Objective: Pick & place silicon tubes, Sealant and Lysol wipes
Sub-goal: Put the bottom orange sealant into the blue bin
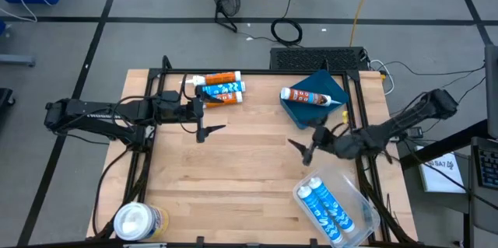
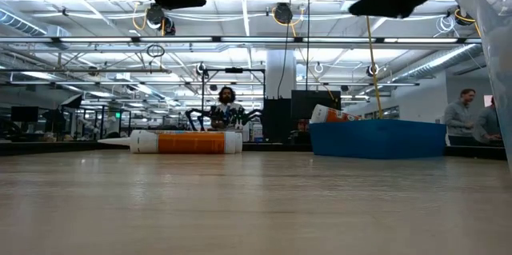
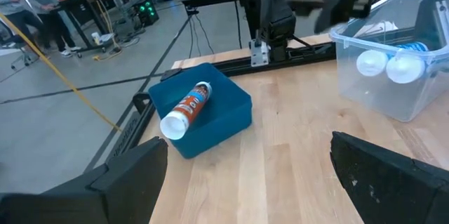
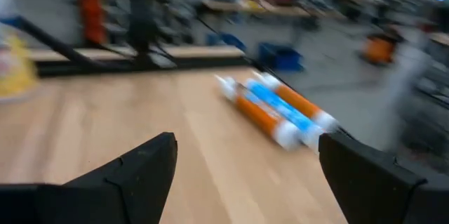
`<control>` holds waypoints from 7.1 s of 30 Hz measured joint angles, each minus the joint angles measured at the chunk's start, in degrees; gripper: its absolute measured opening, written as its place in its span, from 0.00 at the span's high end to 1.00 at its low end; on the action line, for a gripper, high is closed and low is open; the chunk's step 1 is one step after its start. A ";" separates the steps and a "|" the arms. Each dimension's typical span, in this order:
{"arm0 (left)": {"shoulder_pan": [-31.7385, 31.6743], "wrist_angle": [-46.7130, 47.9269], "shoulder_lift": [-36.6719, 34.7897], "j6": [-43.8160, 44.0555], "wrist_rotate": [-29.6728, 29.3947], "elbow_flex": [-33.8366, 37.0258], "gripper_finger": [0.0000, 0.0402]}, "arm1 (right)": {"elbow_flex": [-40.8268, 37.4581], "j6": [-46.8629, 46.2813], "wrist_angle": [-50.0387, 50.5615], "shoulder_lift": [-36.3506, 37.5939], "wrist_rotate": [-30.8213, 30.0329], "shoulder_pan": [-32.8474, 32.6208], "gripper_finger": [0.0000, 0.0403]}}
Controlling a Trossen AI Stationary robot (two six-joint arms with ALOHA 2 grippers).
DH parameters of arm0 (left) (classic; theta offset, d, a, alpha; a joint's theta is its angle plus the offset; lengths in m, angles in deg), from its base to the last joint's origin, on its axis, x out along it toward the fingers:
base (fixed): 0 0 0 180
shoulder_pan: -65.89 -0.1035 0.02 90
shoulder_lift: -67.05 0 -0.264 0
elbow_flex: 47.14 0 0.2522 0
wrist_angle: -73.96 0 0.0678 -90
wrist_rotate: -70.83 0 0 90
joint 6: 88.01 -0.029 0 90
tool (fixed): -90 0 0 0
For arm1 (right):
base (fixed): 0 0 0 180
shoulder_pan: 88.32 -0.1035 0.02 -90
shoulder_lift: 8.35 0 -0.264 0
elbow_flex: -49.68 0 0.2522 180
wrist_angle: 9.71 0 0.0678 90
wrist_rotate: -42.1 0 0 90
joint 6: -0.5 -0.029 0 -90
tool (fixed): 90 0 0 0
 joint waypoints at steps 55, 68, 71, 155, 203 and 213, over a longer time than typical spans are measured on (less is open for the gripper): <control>-18.08 20.69 7.78 26.68 -28.90 -3.48 0.02 | -10.93 15.74 -23.72 0.00 38.51 22.98 0.21; -24.43 24.44 21.72 16.15 -2.61 -5.07 0.02 | -10.93 16.54 -23.42 0.00 38.52 22.98 0.21; -24.79 28.30 26.90 15.60 -3.20 -8.62 0.02 | -10.93 16.53 -23.54 0.00 38.52 22.98 0.21; 1.20 24.76 28.84 -2.35 -9.20 -21.00 0.49 | -10.84 10.75 -27.80 -2.92 36.62 23.29 0.21; 2.21 27.25 29.29 -0.33 -7.59 -21.11 0.49 | 7.06 16.99 -31.53 -27.45 40.55 25.74 0.48; 2.30 27.05 29.24 0.45 -7.75 -21.11 0.49 | 7.01 18.89 -32.90 -27.47 44.06 25.93 0.48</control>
